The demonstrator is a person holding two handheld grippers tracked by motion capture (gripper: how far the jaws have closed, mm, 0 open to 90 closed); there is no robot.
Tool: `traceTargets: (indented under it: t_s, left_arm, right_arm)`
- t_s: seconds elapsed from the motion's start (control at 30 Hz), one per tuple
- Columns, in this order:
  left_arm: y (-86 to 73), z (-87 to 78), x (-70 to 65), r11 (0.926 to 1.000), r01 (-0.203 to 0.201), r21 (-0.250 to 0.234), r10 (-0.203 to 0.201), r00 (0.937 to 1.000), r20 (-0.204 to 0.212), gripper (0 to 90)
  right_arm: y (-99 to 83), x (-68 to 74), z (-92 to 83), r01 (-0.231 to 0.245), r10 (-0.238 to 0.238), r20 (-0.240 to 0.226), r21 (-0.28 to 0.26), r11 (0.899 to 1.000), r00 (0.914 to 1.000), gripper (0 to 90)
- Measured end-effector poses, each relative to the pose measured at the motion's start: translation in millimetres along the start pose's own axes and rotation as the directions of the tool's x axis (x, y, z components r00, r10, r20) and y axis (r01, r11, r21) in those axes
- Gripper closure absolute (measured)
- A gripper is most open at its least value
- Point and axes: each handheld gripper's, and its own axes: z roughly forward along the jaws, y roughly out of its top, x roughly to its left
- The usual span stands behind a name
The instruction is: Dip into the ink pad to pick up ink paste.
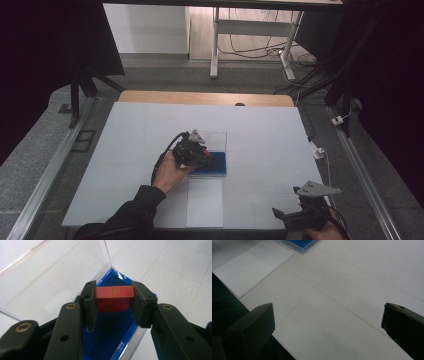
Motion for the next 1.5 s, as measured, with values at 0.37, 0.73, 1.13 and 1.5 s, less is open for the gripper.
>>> traceTargets:
  t_s: [0.37,0.73,1.13,1.5]
  left_arm:
    - [0.9,11.9,-5.9,0.9999,-0.016,0.006,0.015,0.9996,0.024,58.4]
    - [-1.9,26.6,-8.4,0.9992,-0.027,0.028,0.027,0.9996,0.010,58.5]
    - [-4.2,27.9,-15.8,0.9976,-0.065,0.023,0.066,0.9974,-0.031,58.8]
    - [-5.6,27.7,-8.2,0.9998,-0.002,0.022,0.002,0.9999,0.011,58.9]
  right_arm:
    - [0.3,0.3,0.4,0.003,-0.003,-0.001,0.008,1.000,1.0000,0.0]
    - [0.1,0.4,0.4,0.003,-0.003,-0.002,0.005,1.000,1.0000,0.0]
    - [0.4,1.0,0.9,0.009,-0.009,0.000,0.014,1.000,1.0000,0.0]
    - [0.4,1.2,1.6,0.013,-0.013,-0.004,0.016,1.000,0.9999,0.0]
